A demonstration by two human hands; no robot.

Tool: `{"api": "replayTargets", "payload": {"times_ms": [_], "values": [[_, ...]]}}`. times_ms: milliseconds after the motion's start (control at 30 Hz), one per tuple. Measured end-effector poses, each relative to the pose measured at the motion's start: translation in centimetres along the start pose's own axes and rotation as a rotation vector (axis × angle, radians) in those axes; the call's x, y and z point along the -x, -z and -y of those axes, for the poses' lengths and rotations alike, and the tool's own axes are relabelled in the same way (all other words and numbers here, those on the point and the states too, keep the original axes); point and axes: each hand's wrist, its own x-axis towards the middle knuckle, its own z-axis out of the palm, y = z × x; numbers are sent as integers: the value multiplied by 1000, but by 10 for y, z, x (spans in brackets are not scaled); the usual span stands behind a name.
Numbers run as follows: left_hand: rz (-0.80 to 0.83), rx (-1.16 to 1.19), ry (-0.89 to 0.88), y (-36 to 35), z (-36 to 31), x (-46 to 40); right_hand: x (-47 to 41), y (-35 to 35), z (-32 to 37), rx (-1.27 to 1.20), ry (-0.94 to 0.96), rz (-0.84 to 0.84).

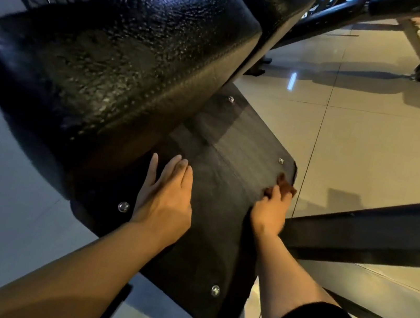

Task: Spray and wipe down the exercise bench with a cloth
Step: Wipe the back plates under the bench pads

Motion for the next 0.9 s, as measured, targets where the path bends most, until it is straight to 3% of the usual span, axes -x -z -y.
{"api": "replayTargets", "payload": {"times_ms": [67, 133, 233, 300, 367, 467, 633, 733, 800, 900], "values": [[-24, 14, 31, -2, 4, 12, 10, -2, 2, 43, -60, -25], [11, 14, 57, 1, 13, 22, 28, -15, 34, 16, 25, -20], [50, 94, 119, -4, 23, 37, 64, -41, 98, -79, 432, 133], [-45, 232, 179, -6, 26, 49, 87, -57, 125, -89, 765, 272], [-77, 288, 202, -7, 26, 60, 93, -62, 128, -78, 875, 309], [-29, 284, 222, -9, 17, 69, 85, -42, 87, -73, 663, 242], [-52, 311, 199, -8, -2, 89, 81, -1, -16, -26, 127, 51], [-47, 316, 216, -9, 5, 107, 97, -1, -13, 4, -56, 18], [-38, 330, 253, -10, 14, 118, 115, -15, 21, 32, 54, 42], [-39, 362, 315, -10, 22, 129, 151, -48, 77, 3, 558, 198]]}}
